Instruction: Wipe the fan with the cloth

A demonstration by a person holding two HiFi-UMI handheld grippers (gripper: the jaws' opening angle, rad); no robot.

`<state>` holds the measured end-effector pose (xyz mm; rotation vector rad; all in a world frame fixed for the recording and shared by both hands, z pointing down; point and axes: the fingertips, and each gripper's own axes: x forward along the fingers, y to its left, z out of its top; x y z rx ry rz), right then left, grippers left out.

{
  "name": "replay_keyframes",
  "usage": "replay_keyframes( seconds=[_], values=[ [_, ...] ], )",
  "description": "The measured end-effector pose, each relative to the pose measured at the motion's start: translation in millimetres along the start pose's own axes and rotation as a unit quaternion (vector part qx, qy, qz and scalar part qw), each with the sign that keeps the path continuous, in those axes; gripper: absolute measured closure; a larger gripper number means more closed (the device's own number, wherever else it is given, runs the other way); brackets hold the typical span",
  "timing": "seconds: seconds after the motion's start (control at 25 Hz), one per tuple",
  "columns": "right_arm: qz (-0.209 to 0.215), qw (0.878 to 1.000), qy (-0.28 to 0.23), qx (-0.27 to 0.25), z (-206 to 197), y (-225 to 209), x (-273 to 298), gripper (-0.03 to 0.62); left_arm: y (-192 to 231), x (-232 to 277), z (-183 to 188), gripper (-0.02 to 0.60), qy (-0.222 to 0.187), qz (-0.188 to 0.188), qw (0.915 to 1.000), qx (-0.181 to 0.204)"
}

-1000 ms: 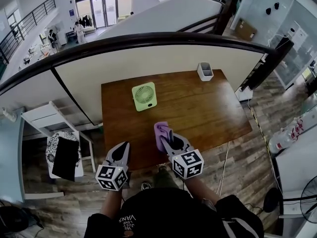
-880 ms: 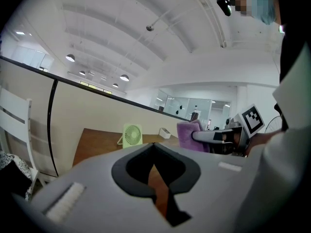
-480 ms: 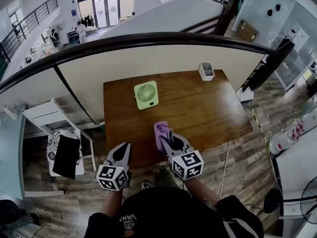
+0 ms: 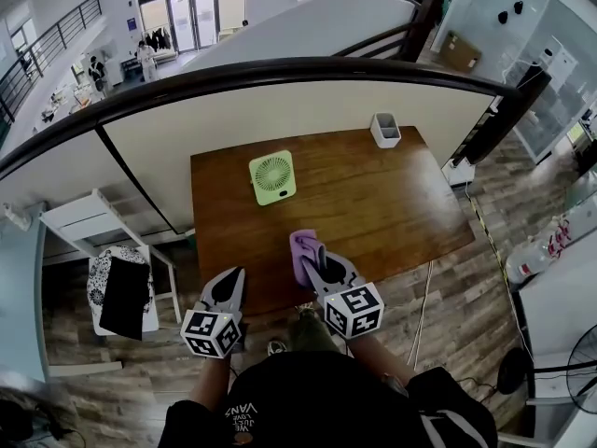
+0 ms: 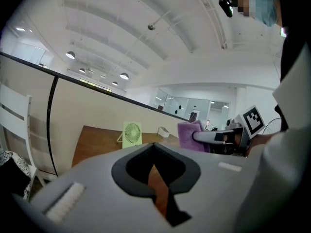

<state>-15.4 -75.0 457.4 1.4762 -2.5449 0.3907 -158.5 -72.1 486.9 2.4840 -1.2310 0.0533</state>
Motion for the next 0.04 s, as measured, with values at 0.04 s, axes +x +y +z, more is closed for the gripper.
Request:
replay_keyframes(
  seconds=[0.04],
  values=[
    [0.0, 1.0, 0.0, 0.001, 0.7, -0.5, 0.4, 0.511, 0.2, 1.0, 1.0, 0.571, 0.0, -0.001, 1.0, 0.001]
  ],
)
